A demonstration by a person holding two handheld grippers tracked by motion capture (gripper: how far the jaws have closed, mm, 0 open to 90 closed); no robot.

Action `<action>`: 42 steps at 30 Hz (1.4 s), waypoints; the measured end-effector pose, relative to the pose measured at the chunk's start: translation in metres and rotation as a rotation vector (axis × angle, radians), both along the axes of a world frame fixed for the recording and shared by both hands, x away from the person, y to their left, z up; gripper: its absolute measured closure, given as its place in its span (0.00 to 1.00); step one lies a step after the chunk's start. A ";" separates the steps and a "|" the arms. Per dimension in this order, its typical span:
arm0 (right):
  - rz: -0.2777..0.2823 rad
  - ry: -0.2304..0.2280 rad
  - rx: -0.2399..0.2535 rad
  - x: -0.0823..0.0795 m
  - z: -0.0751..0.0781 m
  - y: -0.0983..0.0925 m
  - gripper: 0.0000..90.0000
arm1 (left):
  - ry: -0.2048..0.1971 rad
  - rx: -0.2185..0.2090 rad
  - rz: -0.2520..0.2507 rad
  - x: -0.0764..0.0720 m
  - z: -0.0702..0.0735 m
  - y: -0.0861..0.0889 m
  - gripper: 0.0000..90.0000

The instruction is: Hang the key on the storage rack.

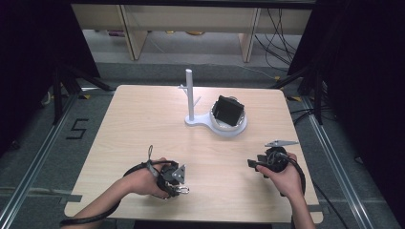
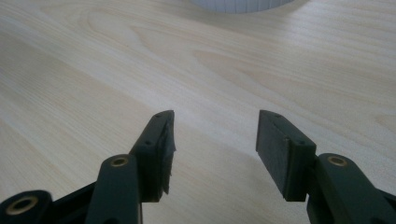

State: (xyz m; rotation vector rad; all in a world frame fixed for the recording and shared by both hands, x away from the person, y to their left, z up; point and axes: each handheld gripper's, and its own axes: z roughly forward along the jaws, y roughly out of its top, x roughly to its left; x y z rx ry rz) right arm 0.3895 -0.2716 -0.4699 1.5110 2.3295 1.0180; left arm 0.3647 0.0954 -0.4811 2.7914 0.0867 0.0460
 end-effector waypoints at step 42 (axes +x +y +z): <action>0.052 -0.016 0.048 0.003 -0.005 -0.002 0.52 | 0.046 0.167 -0.064 0.010 0.002 -0.021 0.72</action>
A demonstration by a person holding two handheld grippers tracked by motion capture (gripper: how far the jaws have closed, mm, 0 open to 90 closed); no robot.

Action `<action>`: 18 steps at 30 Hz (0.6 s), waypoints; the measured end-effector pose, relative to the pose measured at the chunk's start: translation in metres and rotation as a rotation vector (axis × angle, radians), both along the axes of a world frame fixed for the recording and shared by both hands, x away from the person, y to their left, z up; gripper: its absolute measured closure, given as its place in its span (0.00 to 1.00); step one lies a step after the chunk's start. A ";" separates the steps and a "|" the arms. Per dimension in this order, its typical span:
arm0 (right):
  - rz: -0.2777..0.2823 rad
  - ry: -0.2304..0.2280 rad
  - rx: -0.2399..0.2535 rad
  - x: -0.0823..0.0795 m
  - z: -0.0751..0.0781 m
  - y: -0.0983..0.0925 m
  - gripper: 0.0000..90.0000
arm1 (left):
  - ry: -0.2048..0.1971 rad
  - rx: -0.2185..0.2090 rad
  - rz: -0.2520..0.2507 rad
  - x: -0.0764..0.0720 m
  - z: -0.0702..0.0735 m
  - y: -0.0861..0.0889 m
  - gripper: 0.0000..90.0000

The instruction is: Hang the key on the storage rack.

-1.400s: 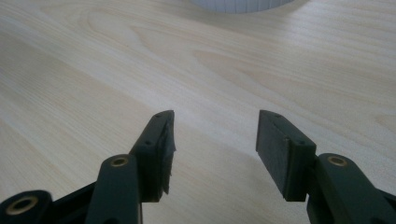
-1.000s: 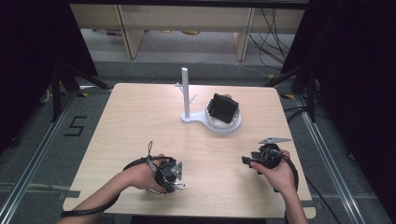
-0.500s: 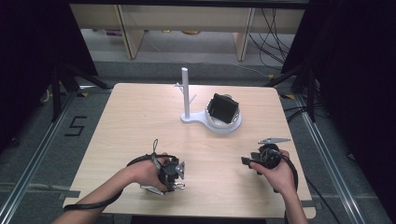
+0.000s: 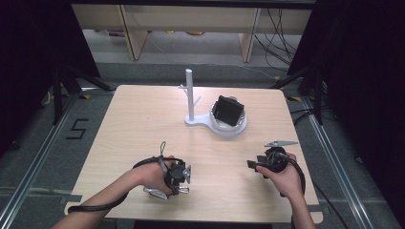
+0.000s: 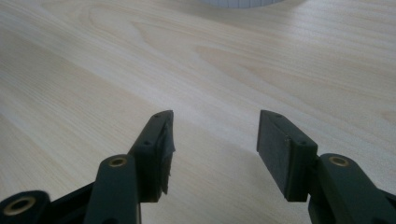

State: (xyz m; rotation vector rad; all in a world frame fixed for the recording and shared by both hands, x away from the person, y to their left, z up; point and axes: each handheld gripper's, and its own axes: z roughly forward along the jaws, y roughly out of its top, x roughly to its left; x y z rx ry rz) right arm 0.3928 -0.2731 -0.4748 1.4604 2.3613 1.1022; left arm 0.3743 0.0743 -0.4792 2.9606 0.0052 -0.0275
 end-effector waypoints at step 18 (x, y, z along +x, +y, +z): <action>-0.036 0.000 -0.045 -0.002 0.001 0.002 0.52 | -0.023 0.009 -0.027 -0.007 0.000 -0.003 0.84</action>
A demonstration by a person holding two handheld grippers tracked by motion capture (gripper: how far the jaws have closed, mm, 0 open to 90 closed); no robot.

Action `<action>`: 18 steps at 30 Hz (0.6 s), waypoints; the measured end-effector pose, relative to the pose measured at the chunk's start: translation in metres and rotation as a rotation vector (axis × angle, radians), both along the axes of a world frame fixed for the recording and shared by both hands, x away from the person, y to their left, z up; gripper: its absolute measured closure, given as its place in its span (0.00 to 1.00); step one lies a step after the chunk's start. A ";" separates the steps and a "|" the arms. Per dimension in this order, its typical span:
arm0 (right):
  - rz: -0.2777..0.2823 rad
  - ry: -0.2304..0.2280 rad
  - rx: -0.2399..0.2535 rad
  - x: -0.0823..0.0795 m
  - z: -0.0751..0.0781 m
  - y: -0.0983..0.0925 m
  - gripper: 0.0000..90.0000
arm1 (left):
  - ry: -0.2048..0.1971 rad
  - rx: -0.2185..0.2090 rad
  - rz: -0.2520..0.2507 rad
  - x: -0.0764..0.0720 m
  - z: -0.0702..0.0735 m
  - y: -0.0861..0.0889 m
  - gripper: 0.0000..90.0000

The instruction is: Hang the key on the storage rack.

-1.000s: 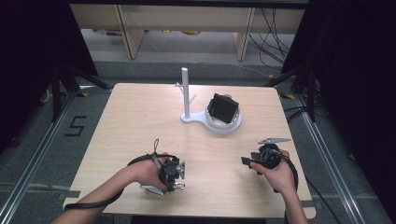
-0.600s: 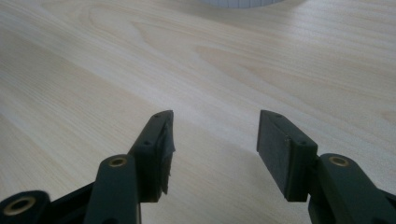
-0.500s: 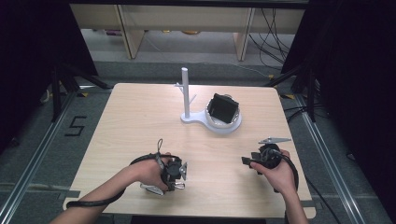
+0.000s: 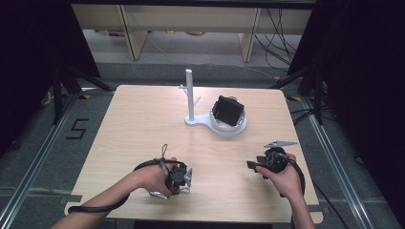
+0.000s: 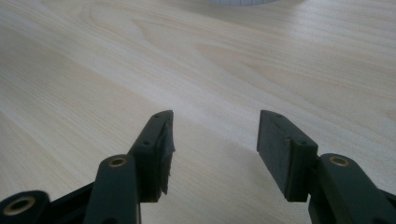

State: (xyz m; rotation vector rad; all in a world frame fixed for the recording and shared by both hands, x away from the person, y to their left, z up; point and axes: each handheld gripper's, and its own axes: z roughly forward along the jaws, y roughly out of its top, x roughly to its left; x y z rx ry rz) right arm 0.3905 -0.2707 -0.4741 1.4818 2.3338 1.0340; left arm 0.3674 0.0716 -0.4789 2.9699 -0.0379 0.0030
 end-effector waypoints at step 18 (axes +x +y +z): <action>0.034 0.016 0.045 0.002 -0.002 -0.001 0.52 | -0.010 -0.042 0.003 -0.001 0.004 0.002 0.92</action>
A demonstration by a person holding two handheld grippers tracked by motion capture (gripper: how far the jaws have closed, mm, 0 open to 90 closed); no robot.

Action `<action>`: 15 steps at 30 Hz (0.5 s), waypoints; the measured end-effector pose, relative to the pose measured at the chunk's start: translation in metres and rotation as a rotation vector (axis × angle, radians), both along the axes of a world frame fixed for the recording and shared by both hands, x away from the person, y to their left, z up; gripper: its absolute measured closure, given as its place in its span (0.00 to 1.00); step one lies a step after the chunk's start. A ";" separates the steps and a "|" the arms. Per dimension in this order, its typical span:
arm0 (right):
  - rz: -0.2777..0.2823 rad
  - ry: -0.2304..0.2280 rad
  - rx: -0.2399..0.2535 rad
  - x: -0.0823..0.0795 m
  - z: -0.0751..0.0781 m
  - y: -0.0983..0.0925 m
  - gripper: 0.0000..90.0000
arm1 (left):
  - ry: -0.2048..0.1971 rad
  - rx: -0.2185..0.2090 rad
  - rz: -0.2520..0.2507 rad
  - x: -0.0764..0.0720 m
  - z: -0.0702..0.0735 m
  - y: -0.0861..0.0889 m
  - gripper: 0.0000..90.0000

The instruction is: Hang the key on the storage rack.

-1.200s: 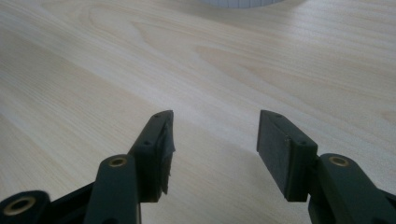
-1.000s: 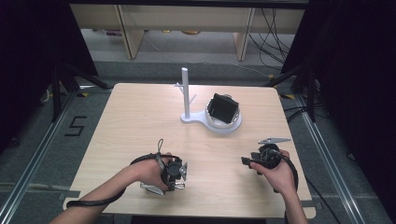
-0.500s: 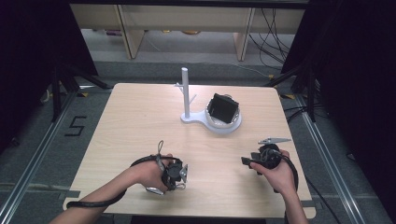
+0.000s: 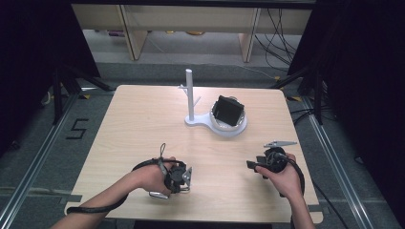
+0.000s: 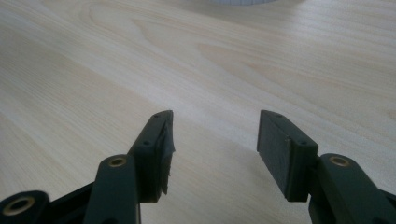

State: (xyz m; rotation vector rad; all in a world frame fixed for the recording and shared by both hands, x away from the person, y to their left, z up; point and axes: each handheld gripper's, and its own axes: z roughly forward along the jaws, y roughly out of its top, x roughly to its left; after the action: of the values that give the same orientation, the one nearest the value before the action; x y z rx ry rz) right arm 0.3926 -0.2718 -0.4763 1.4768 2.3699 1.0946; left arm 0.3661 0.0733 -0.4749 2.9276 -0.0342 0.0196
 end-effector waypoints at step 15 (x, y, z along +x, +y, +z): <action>-0.006 0.004 0.005 -0.001 0.001 -0.001 0.52 | -0.111 -0.205 0.073 -0.008 0.007 0.022 0.92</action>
State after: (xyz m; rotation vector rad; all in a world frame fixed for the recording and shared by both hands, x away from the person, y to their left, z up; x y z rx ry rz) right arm 0.3918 -0.2725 -0.4753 1.4879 2.3653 1.0985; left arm 0.3584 0.0950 -0.4679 2.7181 0.0543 0.1860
